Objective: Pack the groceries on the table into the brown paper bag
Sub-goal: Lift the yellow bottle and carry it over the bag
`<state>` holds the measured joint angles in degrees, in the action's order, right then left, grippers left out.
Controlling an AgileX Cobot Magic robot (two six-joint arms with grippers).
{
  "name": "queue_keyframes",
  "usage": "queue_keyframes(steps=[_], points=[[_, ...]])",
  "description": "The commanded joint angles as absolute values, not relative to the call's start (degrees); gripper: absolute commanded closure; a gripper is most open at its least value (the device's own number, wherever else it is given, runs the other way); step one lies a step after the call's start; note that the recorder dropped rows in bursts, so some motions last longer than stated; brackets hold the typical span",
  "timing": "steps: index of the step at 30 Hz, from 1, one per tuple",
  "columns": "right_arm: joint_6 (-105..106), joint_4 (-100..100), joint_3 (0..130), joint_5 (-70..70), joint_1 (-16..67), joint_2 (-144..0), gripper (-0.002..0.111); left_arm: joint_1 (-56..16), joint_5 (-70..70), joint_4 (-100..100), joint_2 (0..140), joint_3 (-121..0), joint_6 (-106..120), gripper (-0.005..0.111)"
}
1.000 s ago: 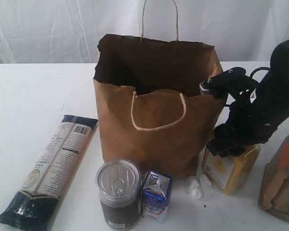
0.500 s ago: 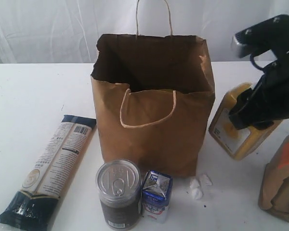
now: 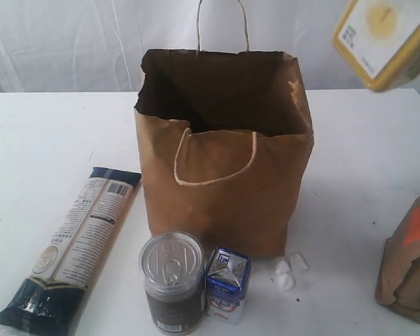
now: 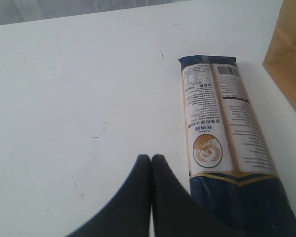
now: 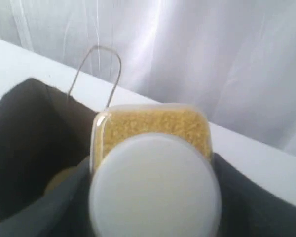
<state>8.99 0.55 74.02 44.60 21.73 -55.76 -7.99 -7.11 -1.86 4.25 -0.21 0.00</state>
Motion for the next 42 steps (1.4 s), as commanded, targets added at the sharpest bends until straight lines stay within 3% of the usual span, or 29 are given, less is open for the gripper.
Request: queue_keyframes(steps=[1,13,27,42], points=[[8.73,-1.30,80.47,43.14,25.05,-60.09,0.108,-7.86,-7.33,-2.29,3.98,0.00,0.00,0.107],[1.91,-1.48,83.98,40.91,33.03,-74.38,0.108,-7.86,-7.33,-2.29,3.98,0.00,0.00,0.107],[-6.58,4.93,83.88,43.42,33.14,-84.81,0.108,-7.86,-7.33,-2.29,3.98,0.00,0.00,0.107],[-6.28,6.09,83.88,43.45,33.50,-86.86,0.108,-7.86,-7.33,-2.29,3.98,0.00,0.00,0.107]])
